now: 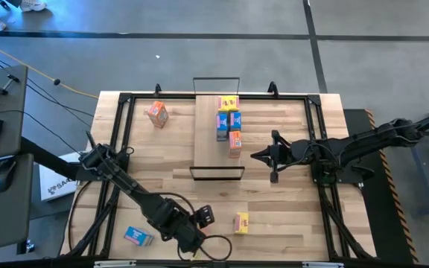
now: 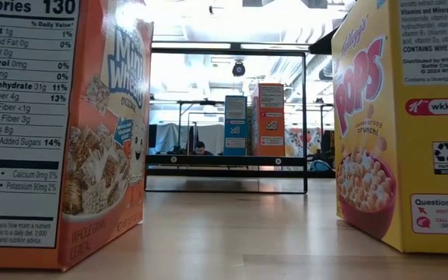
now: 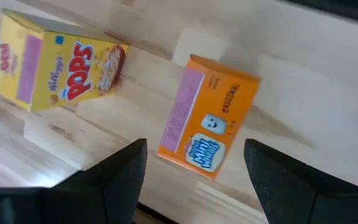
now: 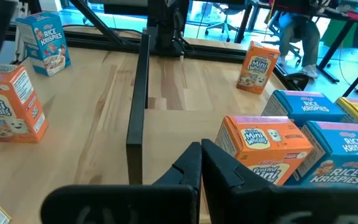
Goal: Stack cereal on shelf
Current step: Put the bottom orange cereal box on the shelf aligned with the other orange cereal box
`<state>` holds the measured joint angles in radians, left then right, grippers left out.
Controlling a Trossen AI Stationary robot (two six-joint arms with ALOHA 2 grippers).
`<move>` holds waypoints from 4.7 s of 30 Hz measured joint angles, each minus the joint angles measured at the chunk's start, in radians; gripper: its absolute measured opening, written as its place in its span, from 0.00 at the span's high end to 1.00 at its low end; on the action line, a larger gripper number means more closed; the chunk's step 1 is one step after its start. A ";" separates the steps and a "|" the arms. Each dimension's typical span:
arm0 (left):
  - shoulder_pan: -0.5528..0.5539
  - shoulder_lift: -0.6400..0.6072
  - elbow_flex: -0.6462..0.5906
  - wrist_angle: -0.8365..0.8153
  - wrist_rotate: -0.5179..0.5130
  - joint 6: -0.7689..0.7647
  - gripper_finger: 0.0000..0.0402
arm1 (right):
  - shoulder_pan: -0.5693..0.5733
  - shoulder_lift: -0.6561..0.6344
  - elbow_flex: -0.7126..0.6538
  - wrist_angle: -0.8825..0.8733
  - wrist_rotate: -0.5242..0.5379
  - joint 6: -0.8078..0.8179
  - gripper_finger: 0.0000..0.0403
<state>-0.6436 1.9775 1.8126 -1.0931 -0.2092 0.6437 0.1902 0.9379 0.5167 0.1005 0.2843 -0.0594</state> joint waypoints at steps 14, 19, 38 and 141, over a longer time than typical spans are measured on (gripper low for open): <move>0.004 0.056 -0.002 0.028 -0.026 0.183 0.35 | 0.000 0.000 0.000 0.002 -0.005 -0.001 1.00; 0.011 0.059 -0.001 0.049 -0.012 0.185 0.35 | 0.000 0.000 0.000 0.002 -0.005 -0.001 1.00; 0.027 0.103 -0.001 0.005 -0.010 0.071 0.46 | 0.000 0.000 0.000 0.010 -0.006 -0.001 1.00; 0.874 -0.297 -0.346 0.052 0.330 -1.364 0.47 | 0.000 0.000 0.000 -0.014 -0.053 0.033 1.00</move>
<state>0.2306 1.6802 1.4670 -1.0416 0.1204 -0.7200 0.1905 0.9375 0.5167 0.0864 0.2318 -0.0261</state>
